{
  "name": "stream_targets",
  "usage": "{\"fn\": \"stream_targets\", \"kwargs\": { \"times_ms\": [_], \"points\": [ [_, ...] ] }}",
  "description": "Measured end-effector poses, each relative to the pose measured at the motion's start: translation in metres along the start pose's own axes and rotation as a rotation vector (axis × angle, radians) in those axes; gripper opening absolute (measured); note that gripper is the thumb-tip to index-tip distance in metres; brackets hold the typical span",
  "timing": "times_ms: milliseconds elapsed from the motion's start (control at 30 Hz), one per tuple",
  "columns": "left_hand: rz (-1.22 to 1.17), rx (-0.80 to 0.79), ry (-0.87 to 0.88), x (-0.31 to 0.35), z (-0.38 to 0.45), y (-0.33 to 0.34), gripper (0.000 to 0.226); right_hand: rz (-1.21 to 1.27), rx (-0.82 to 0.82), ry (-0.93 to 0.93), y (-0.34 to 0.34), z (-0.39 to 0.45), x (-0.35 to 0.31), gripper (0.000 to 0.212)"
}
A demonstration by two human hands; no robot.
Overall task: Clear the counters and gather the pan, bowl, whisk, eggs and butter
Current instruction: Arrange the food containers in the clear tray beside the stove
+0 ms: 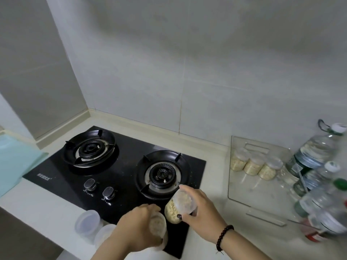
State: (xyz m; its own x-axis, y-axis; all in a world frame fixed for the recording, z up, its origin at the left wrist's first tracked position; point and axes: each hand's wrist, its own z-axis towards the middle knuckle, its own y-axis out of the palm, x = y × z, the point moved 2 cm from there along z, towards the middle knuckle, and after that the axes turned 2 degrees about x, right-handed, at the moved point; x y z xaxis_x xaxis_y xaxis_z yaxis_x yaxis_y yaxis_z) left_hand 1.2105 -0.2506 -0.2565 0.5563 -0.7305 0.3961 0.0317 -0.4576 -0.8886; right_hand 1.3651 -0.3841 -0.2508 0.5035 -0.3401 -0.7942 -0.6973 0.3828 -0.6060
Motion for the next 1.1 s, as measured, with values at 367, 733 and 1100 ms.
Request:
{"fn": "stream_targets", "kwargs": {
  "times_ms": [367, 733, 1100],
  "points": [
    [-0.245, 0.151, 0.153, 0.091, 0.051, -0.040, 0.085, 0.089, 0.315, -0.032, -0.103, -0.014, 0.011, 0.071],
    [-0.514, 0.246, 0.282, 0.176, 0.110, -0.050, 0.078, 0.178, 0.645, 0.021, -0.191, -0.017, 0.064, 0.074],
    [-0.537, 0.147, 0.310, 0.221, 0.189, 0.005, 0.074, -0.111, 0.669, 0.313, -0.220, 0.012, 0.171, 0.071]
  ]
}}
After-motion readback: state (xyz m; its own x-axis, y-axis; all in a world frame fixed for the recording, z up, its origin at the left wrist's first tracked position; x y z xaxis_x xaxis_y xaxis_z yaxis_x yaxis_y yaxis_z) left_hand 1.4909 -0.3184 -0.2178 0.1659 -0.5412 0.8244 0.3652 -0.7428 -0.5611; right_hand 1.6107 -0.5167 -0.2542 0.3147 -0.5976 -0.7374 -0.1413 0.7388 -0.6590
